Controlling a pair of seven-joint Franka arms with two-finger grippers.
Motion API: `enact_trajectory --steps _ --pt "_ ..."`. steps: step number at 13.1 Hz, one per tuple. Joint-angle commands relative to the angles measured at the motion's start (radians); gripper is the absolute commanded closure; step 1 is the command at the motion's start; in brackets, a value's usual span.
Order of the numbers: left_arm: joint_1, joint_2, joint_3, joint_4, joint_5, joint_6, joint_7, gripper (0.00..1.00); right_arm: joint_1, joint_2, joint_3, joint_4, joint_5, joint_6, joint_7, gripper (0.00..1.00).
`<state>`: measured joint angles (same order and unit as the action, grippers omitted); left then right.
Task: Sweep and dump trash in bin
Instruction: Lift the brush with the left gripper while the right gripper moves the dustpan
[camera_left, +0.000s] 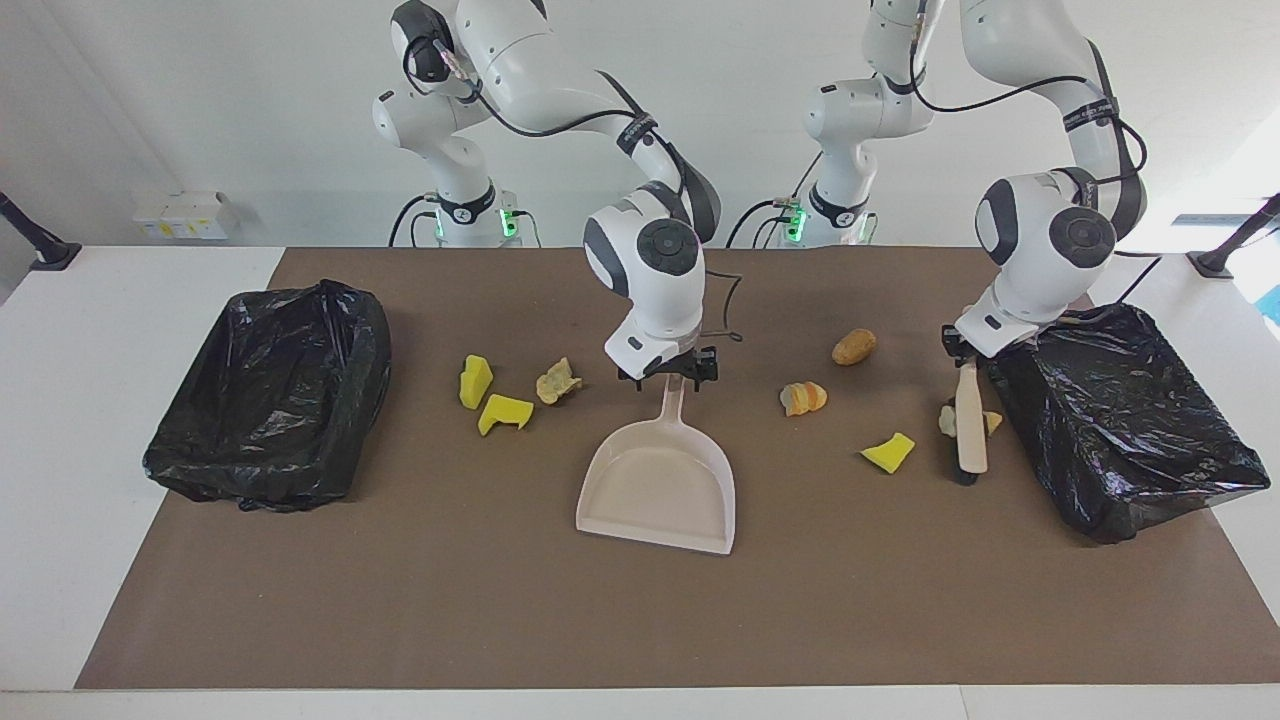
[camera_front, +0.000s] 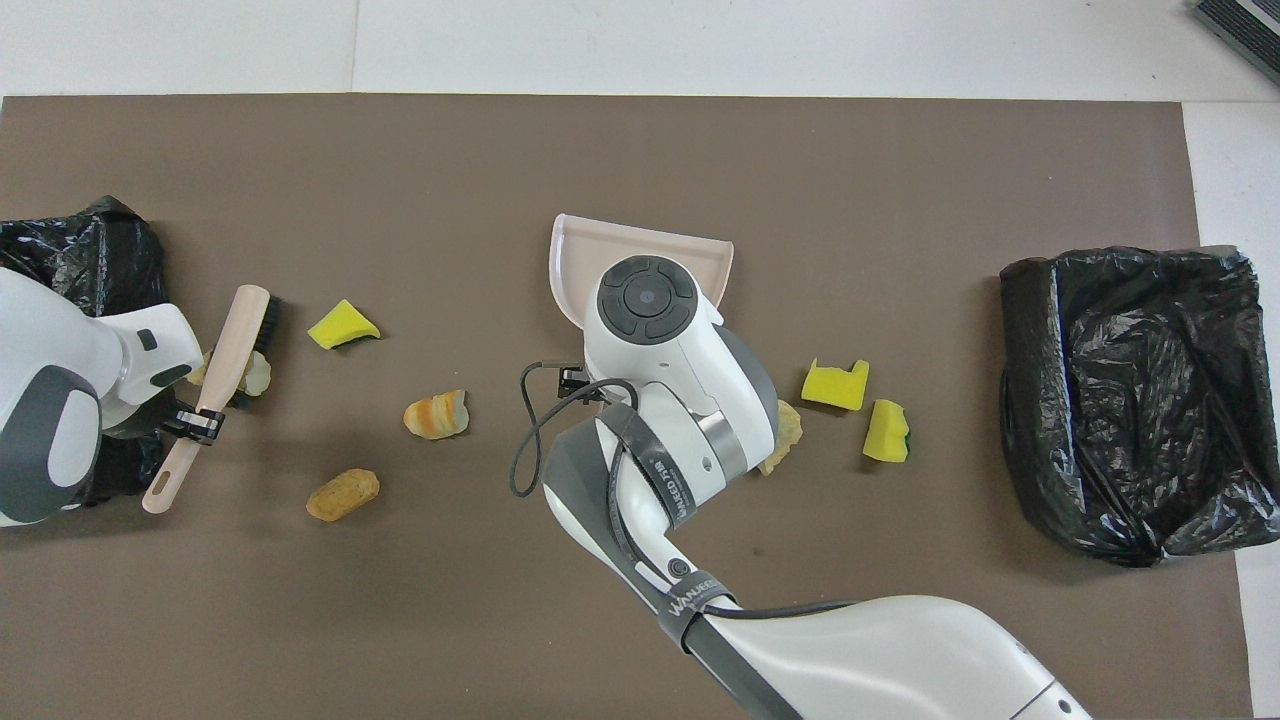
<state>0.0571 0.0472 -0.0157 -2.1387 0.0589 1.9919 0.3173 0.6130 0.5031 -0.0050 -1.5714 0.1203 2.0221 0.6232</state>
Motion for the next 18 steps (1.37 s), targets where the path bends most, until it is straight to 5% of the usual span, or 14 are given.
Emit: enact_trajectory --steps 1,5,8,14,18 --pt "-0.006 -0.038 0.007 -0.003 -0.083 -0.065 0.065 1.0 -0.004 -0.021 0.002 -0.033 0.054 0.021 -0.019 1.0" --pt "-0.019 -0.018 0.006 0.146 -0.083 -0.085 0.061 1.0 -0.021 -0.02 0.002 -0.021 0.088 0.021 -0.03 1.0" --pt "-0.014 -0.001 0.01 0.148 -0.022 -0.033 0.055 1.0 -0.036 -0.05 -0.004 0.013 0.094 0.012 -0.085 1.0" --pt "0.084 -0.038 0.017 0.018 -0.004 -0.022 -0.119 1.0 -0.108 -0.188 -0.009 -0.004 0.07 -0.15 -0.333 1.0" --pt "0.026 -0.075 0.011 -0.058 -0.005 -0.01 -0.214 1.0 -0.099 -0.216 -0.007 -0.042 -0.008 -0.181 -0.601 1.0"
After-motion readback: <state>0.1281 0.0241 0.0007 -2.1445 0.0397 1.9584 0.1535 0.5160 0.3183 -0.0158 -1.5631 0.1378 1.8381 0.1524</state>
